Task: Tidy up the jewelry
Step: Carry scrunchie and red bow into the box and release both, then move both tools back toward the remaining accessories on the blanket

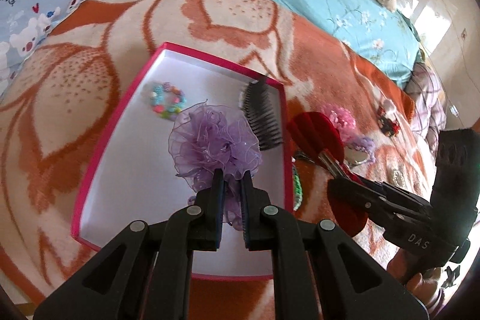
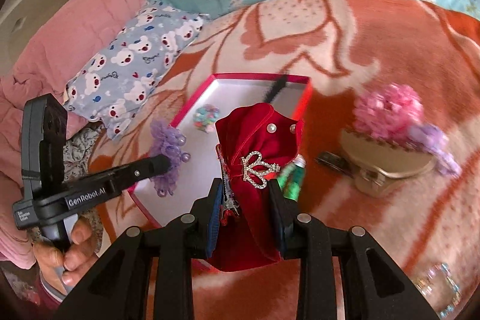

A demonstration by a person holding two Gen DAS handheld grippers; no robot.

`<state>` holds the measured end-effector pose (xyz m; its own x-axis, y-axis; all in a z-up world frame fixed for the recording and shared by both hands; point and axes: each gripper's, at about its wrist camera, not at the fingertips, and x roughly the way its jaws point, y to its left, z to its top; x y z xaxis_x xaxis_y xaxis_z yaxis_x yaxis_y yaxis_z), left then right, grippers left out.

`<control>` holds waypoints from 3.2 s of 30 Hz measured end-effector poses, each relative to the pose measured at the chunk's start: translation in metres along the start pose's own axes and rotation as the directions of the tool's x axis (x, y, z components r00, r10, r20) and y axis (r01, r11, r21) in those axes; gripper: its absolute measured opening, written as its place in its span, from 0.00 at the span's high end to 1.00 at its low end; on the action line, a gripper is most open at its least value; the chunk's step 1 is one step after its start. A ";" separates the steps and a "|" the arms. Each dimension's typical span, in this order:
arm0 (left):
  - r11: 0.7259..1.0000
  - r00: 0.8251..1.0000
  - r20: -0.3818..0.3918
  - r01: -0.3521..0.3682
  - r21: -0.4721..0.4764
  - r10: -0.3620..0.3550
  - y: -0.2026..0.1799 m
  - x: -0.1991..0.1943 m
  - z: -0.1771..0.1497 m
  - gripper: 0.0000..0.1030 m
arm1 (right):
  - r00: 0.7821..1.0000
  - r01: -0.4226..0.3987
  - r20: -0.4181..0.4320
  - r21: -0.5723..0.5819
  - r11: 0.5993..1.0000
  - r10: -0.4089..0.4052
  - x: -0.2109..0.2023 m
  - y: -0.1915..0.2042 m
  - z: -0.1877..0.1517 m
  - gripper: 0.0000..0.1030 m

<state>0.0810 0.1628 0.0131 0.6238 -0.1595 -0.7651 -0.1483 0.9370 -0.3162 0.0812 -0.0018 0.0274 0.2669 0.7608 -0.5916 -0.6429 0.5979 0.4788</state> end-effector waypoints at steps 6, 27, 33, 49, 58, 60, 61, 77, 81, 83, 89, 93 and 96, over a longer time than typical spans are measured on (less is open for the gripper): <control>0.999 1.000 0.002 -0.024 -0.022 0.024 0.020 0.007 0.013 0.92 | 0.999 -0.035 -0.006 -0.005 0.999 0.035 0.028 0.012 0.018 0.72; 0.994 0.994 -0.076 -0.086 -0.064 0.081 0.066 0.056 0.029 0.92 | 0.994 -0.031 -0.106 -0.017 0.999 0.029 0.121 0.012 0.039 0.70; 0.994 0.993 -0.083 -0.091 -0.064 0.085 0.067 0.059 0.028 0.89 | 0.993 -0.033 -0.110 -0.033 0.999 0.029 0.123 0.015 0.038 0.67; 0.990 0.989 -0.077 -0.130 -0.051 0.126 0.066 0.049 0.024 0.75 | 0.995 -0.073 -0.072 -0.009 0.997 0.072 0.106 0.017 0.040 0.56; 0.991 0.991 -0.058 -0.126 -0.042 0.124 0.061 0.033 0.019 0.62 | 0.996 -0.076 -0.042 -0.005 0.997 0.076 0.081 0.019 0.034 0.55; 0.991 0.991 -0.056 -0.125 -0.037 0.123 0.059 0.030 0.017 0.62 | 0.997 -0.077 -0.034 -0.003 0.997 0.076 0.074 0.019 0.032 0.55; 0.992 0.991 -0.055 -0.124 -0.035 0.122 0.058 0.029 0.017 0.62 | 0.997 -0.076 -0.030 -0.001 0.997 0.076 0.070 0.019 0.031 0.55; 0.996 0.996 -0.040 -0.085 -0.023 0.084 0.033 0.009 0.005 0.62 | 0.999 -0.029 0.032 0.043 0.999 0.028 0.011 -0.004 0.007 0.51; 0.998 0.997 -0.047 -0.063 -0.009 0.063 0.019 0.009 0.000 0.62 | 0.999 -0.010 0.049 0.061 0.998 0.007 -0.007 -0.014 -0.002 0.50; 0.999 0.998 -0.051 -0.048 0.002 0.048 0.010 0.009 -0.001 0.62 | 0.998 0.002 0.057 0.072 0.997 -0.006 -0.016 -0.020 -0.005 0.50; 0.999 0.998 -0.063 -0.014 0.043 0.017 -0.015 0.011 -0.006 0.62 | 0.996 0.041 0.080 0.107 0.993 -0.049 -0.041 -0.041 -0.017 0.50; 0.998 0.997 -0.072 0.008 0.062 -0.003 -0.031 0.012 -0.010 0.62 | 0.993 0.063 0.091 0.135 0.989 -0.076 -0.058 -0.056 -0.026 0.49; 0.997 0.997 -0.080 0.019 0.077 -0.013 -0.042 0.014 -0.013 0.62 | 0.990 0.082 0.098 0.150 0.985 -0.097 -0.069 -0.065 -0.034 0.49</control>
<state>0.0855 0.1171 0.0082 0.5620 -0.1961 -0.8036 -0.0766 0.9550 -0.2866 0.0805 -0.1014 0.0152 0.3976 0.7200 -0.5688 -0.5040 0.6894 0.5203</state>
